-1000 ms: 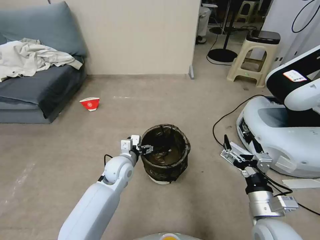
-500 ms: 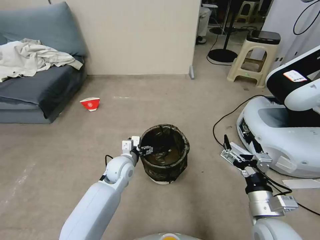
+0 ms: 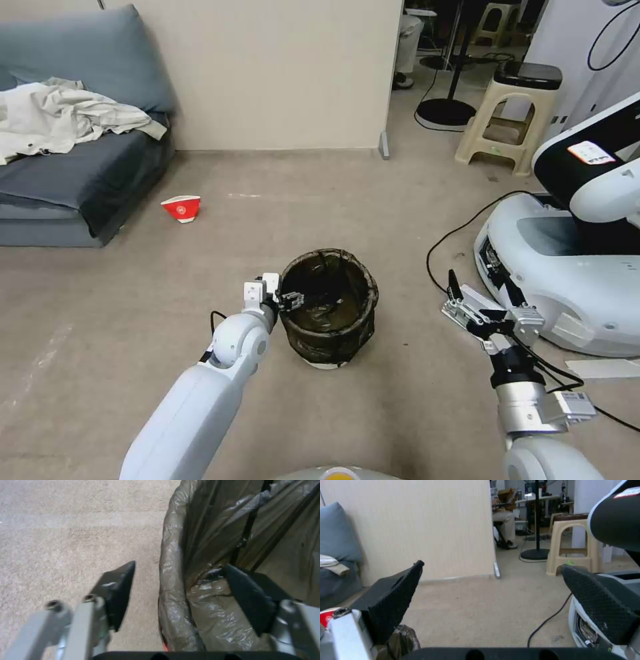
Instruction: Pick up the trash can from the floor.
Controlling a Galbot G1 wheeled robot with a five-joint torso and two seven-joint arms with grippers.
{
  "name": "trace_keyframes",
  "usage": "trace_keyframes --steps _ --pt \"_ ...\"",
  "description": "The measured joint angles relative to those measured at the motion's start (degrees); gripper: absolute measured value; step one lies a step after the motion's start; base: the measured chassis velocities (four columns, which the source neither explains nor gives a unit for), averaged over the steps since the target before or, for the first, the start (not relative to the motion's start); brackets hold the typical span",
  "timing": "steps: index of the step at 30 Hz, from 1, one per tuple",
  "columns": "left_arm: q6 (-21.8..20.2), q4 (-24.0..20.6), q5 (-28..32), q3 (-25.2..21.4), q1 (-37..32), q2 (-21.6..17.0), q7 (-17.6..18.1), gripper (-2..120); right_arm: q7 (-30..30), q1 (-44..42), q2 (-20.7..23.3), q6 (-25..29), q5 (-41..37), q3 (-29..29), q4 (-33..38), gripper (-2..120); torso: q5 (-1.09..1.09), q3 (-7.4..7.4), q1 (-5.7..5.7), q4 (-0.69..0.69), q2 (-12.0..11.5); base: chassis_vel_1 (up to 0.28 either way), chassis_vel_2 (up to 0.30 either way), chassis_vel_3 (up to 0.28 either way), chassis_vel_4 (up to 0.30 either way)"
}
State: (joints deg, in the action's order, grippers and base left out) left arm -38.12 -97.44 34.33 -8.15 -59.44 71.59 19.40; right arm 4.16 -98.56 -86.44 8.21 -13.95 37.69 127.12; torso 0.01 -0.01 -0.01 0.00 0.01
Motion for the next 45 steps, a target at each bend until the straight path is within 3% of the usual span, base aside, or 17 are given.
trace_keyframes --steps 16,32,35,37,45 --pt "-0.29 -0.51 0.76 -0.66 -0.16 -0.38 0.00 8 0.06 0.26 -0.08 0.00 0.00 -0.04 -0.19 100 -0.02 0.01 0.00 -0.01 -0.01 0.000 0.000 0.000 0.000" --pt "-0.36 -3.80 1.99 -3.71 -1.89 -0.12 0.58 5 0.14 0.07 -0.11 0.03 0.09 -0.11 -0.18 100 -0.02 0.03 0.01 -0.01 -0.02 0.000 0.000 0.000 0.000" --pt "-0.25 -6.19 3.07 -5.27 -2.79 -0.08 0.89 4 0.16 0.02 -0.15 0.05 0.10 -0.17 -0.06 100 0.00 0.02 0.01 0.00 -0.02 0.000 0.000 0.000 0.000" --pt "-0.20 -10.38 5.27 -7.72 -4.50 -0.20 1.26 4 0.21 -0.14 -0.15 0.05 0.15 -0.24 0.23 100 0.00 0.02 0.01 0.00 -0.01 0.000 0.000 0.000 0.000" --pt "-0.19 -17.13 9.93 -11.54 -7.35 -1.28 1.69 4 0.25 -0.21 -0.04 0.04 0.18 -0.30 0.77 100 -0.01 0.02 0.01 0.00 -0.02 0.000 0.000 0.000 0.000"
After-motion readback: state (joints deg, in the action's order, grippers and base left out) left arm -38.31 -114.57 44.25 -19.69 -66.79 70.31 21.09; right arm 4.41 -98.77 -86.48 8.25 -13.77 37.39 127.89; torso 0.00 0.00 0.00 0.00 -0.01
